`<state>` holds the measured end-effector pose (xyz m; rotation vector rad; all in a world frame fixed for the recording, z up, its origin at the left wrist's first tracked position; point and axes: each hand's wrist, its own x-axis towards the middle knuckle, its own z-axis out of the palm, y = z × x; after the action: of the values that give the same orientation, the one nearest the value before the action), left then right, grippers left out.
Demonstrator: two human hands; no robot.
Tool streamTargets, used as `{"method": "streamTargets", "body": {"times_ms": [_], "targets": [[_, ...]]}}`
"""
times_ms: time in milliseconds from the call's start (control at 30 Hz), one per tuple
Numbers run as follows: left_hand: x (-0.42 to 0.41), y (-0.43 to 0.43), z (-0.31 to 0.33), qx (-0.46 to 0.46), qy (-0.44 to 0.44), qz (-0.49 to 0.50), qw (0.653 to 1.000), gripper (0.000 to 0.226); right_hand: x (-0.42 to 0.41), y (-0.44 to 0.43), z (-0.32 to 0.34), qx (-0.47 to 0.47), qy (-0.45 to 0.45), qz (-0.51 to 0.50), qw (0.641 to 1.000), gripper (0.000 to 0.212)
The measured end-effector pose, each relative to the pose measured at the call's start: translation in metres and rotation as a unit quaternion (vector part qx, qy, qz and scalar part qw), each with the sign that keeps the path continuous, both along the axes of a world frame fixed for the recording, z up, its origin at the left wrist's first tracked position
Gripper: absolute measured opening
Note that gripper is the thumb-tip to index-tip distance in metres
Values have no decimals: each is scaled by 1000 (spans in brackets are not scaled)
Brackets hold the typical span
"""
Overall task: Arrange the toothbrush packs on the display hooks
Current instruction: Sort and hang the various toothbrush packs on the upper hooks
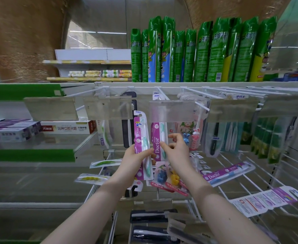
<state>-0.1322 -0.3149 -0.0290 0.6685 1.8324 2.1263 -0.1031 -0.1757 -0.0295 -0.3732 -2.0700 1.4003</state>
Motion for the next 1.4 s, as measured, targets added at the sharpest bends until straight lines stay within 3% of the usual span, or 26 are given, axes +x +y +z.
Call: {"method": "streamTargets", "body": {"times_ms": [200, 433, 533, 800, 1400], "targets": [[3, -1, -1, 1, -7, 0, 1000, 20, -3, 0, -1, 11, -14, -20, 1000, 35], [4, -2, -8, 5, -12, 0, 1000, 28, 4, -7, -7, 25, -26, -5, 999, 56], [6, -1, -10, 14, -46, 3, 999, 15, 9, -13, -7, 18, -26, 14, 999, 49], [11, 3, -15, -15, -42, 33, 998, 25, 24, -31, -8, -44, -10, 108, 993, 23], [24, 10, -26, -83, -17, 15, 996, 24, 54, -21, -26, -7, -17, 79, 997, 39]]}}
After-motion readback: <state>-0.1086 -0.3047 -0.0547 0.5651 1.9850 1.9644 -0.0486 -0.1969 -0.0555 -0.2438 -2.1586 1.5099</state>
